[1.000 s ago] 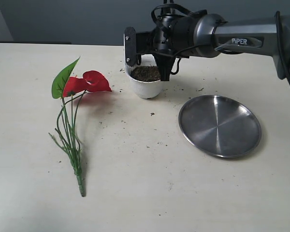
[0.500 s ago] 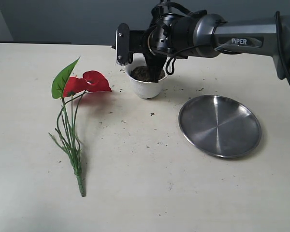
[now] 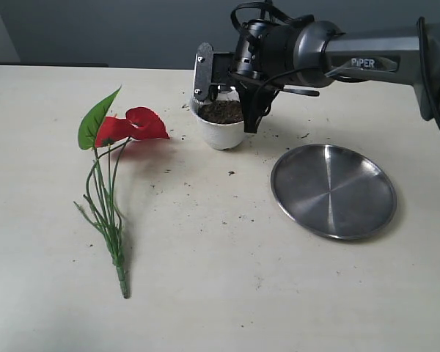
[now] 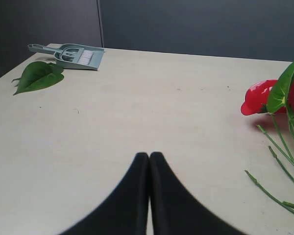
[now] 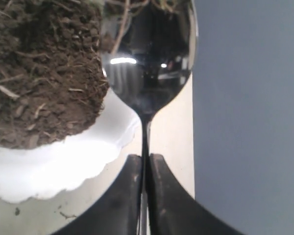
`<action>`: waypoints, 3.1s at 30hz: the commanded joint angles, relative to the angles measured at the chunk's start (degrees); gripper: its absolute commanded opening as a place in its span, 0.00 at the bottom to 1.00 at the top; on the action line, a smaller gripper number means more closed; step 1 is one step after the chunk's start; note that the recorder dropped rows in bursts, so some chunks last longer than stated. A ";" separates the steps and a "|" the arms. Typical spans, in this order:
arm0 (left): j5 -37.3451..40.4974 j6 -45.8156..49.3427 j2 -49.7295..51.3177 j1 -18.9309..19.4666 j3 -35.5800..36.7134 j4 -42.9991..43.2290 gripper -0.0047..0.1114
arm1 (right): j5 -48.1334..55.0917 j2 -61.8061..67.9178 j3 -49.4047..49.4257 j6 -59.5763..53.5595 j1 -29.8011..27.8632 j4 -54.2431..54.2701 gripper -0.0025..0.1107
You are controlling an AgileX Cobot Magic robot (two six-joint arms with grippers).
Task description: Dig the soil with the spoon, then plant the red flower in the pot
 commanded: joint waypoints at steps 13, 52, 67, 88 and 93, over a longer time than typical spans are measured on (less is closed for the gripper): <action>-0.39 -0.02 -0.23 -0.42 0.29 -0.53 0.04 | 3.61 -0.53 0.13 12.37 -0.05 5.97 0.02; -0.39 -0.02 -0.23 -0.42 0.29 -0.53 0.04 | 13.00 -3.87 -5.04 16.90 -1.34 28.71 0.02; -0.39 -0.02 -0.23 -0.42 0.29 -0.53 0.04 | 14.83 -3.87 -5.04 16.64 -2.04 33.34 0.02; -0.39 -0.02 -0.23 -0.42 0.29 -0.53 0.04 | 12.16 -3.87 -5.04 -24.61 -1.06 26.62 0.02; -0.39 -0.02 -0.23 -0.42 0.29 -0.53 0.04 | 9.31 -3.87 -5.04 -27.34 -1.20 20.37 0.02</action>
